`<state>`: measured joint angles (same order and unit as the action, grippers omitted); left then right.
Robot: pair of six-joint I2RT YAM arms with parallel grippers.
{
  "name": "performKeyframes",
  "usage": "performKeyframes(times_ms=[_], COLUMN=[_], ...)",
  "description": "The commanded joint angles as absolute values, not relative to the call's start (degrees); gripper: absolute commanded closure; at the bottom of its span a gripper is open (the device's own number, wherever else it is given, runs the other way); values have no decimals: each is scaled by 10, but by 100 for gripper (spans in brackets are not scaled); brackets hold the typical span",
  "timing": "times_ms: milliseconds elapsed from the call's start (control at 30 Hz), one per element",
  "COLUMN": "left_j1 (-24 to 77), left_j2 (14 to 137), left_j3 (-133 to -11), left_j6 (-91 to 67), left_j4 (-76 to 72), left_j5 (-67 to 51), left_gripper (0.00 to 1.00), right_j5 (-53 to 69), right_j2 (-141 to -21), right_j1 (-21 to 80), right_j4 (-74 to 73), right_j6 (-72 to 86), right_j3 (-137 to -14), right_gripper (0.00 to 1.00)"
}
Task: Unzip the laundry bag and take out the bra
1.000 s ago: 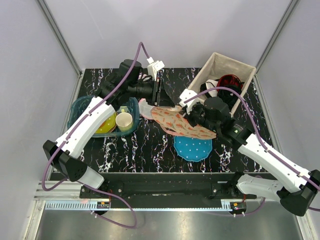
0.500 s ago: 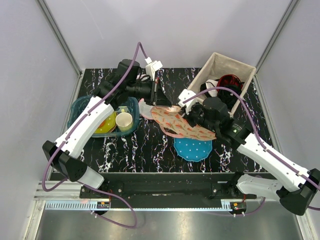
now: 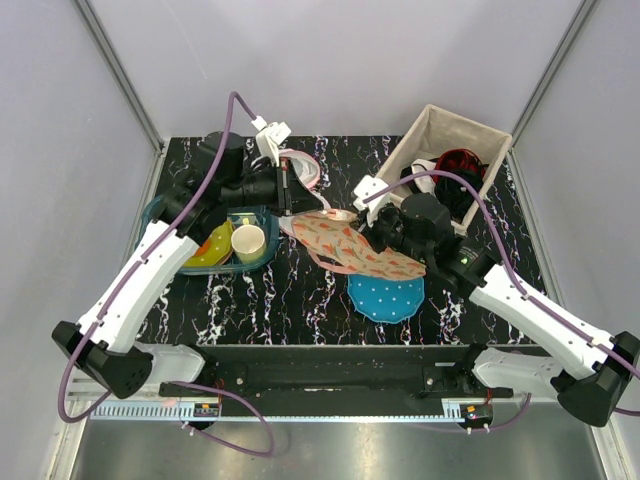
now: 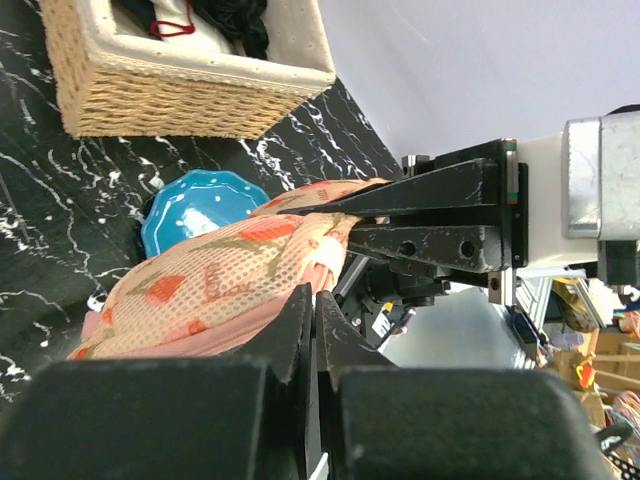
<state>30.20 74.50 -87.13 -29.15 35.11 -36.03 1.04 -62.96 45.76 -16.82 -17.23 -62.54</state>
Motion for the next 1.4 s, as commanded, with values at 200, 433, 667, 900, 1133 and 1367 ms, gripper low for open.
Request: performKeyframes(times_ms=[200,433,667,900,1133,1367], left_j1=[181,144,147,164,190,213], left_j2=[650,663,663,674,730,732], left_j3=[-764,-675,-583,-589,-612,-675], left_j6=[-321,-380,-468,-452,-421,-412], left_j4=[284,179,64,68,96,115], left_j5=[-341,-406,-461,-435,-423,-417], left_gripper=[100,100,100,100,100,100], right_j5=[32,37,-35,-38,-26,-1], right_j2=[-582,-445,-484,-573,-585,-578], right_j1=[453,453,452,452,452,452], right_j4=[-153,164,271,262,102,-65], right_j6=[-56,71,146,149,111,-76], right_j3=[-637,-424,-362,-353,-427,-556], right_gripper=[100,100,100,100,21,16])
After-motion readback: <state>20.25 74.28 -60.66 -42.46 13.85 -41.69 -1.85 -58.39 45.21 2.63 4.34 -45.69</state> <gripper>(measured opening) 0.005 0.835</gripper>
